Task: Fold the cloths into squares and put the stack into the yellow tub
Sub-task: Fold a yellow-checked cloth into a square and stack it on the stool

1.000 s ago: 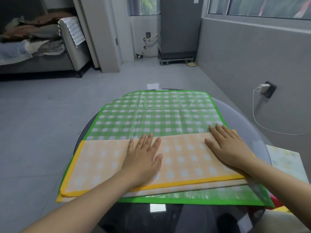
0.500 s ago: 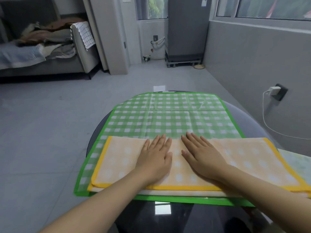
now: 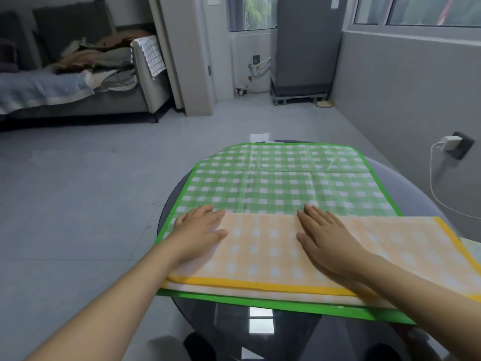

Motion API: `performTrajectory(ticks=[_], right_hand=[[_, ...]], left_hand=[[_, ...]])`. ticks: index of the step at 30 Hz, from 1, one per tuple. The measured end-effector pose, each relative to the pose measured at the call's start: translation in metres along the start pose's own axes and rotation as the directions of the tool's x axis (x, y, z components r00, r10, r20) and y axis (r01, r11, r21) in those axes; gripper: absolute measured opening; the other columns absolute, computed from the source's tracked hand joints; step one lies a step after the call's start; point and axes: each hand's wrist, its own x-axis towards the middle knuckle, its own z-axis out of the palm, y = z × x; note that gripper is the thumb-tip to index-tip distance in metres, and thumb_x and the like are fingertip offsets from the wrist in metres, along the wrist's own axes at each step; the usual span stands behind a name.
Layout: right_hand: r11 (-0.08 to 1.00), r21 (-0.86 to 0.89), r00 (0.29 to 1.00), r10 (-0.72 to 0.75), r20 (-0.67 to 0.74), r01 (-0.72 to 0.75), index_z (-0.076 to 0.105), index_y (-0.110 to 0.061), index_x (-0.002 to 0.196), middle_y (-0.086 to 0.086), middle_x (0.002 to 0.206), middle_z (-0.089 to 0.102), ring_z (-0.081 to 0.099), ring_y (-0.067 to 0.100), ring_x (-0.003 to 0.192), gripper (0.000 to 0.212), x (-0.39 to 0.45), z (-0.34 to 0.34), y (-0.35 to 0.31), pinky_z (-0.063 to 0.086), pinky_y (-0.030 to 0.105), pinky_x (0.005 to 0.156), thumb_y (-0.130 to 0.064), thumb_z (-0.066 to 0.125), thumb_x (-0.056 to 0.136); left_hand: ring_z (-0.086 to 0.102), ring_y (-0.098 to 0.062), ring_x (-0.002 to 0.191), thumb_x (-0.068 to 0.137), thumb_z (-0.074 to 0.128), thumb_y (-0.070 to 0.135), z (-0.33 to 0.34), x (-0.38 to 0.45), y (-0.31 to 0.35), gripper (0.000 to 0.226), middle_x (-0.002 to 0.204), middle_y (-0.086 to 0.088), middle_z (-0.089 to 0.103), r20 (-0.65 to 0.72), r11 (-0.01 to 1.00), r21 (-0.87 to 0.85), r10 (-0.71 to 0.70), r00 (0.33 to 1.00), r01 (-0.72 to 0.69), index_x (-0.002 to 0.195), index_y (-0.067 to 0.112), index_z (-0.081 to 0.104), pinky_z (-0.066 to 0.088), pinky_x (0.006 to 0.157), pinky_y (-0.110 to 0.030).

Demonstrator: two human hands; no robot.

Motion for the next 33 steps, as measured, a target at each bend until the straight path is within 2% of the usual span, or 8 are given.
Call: performTrajectory(ticks=[2,6,10,13,20,23,27,33], right_hand=[[0.997,0.025,0.996,-0.066,-0.052,0.067,0.026,-0.02,0.147,0.0,0.156,0.019,0.02,0.021,0.14,0.058,0.003,-0.005,-0.008,0.016,0.031,0.113,-0.043,0.013,0.094],[0.968,0.18,0.982,-0.162,-0.094,0.177,0.051,-0.023,0.131,-0.002,0.132,0.051,0.041,0.018,0.119,0.038,0.014,-0.013,-0.027,0.032,0.025,0.099,-0.029,0.038,0.097],[0.97,0.201,0.99,-0.142,0.014,0.136,0.044,-0.034,0.135,-0.002,0.128,0.042,0.036,0.019,0.121,0.051,0.023,-0.014,-0.039,0.029,0.029,0.1,-0.05,0.052,0.087],[0.983,0.158,0.99,-0.111,0.088,0.096,0.032,-0.039,0.141,0.0,0.13,0.036,0.032,0.021,0.123,0.077,0.025,-0.016,-0.044,0.027,0.031,0.102,-0.069,0.055,0.075],[0.995,0.022,0.979,-0.096,0.182,0.094,0.012,-0.033,0.146,0.002,0.135,0.024,0.022,0.026,0.125,0.113,0.021,-0.014,-0.056,0.02,0.039,0.106,-0.084,0.056,0.055],[0.997,0.016,0.979,-0.08,0.189,0.078,0.011,-0.031,0.146,0.002,0.138,0.021,0.019,0.027,0.126,0.117,0.018,-0.014,-0.06,0.017,0.04,0.106,-0.084,0.058,0.053],[0.997,0.027,0.974,-0.075,0.215,0.071,0.009,-0.029,0.147,0.003,0.142,0.018,0.017,0.028,0.128,0.129,0.013,-0.016,-0.061,0.016,0.041,0.106,-0.091,0.051,0.042],[0.98,0.189,0.958,-0.118,0.263,0.069,0.023,-0.022,0.145,0.003,0.146,0.024,0.019,0.026,0.134,0.102,0.004,-0.038,-0.047,0.021,0.041,0.111,-0.074,0.06,0.065]], left_hand=[[0.024,-0.015,0.136,0.085,0.058,0.054,-0.008,0.003,0.001,0.06,0.139,0.006,0.035,-0.078,1.0,0.013,-0.016,0.997,0.017,0.14,0.04,0.038,0.009,0.112,-0.035],[0.028,-0.02,0.129,0.065,0.074,0.06,-0.02,0.014,-0.003,0.068,0.129,0.0,0.037,-0.035,0.994,-0.014,-0.111,0.993,0.111,0.124,0.036,0.05,0.023,0.106,-0.034],[0.044,-0.016,0.103,0.061,0.084,0.044,-0.026,0.019,-0.007,0.051,0.11,0.0,0.042,-0.097,0.968,-0.192,-0.18,0.979,0.16,0.095,0.02,0.056,0.042,0.086,-0.03],[0.052,-0.012,0.073,0.067,0.084,0.025,-0.034,0.016,-0.012,0.036,0.092,0.0,0.054,-0.125,0.876,-0.443,-0.274,0.954,0.193,0.085,0.018,0.054,0.041,0.061,-0.027],[0.063,-0.012,0.054,0.079,0.074,0.008,-0.061,0.001,-0.02,0.013,0.069,-0.003,0.069,0.135,0.62,-0.718,-0.321,0.937,0.316,0.086,0.008,0.063,0.051,0.052,-0.021],[0.065,-0.008,0.049,0.081,0.07,0.005,-0.074,0.0,-0.012,0.01,0.063,-0.001,0.071,0.159,0.484,-0.831,-0.264,0.951,0.273,0.089,0.005,0.064,0.049,0.045,-0.016],[0.068,-0.011,0.056,0.083,0.068,0.012,-0.087,0.0,0.012,0.008,0.068,-0.003,0.072,0.135,0.399,-0.896,-0.177,0.975,0.196,0.085,0.005,0.064,0.055,0.054,-0.018],[0.066,-0.01,0.055,0.083,0.067,0.016,-0.089,0.007,0.063,0.012,0.063,-0.001,0.069,0.078,0.289,-0.952,-0.079,0.994,0.097,0.086,0.006,0.062,0.056,0.055,-0.02]])
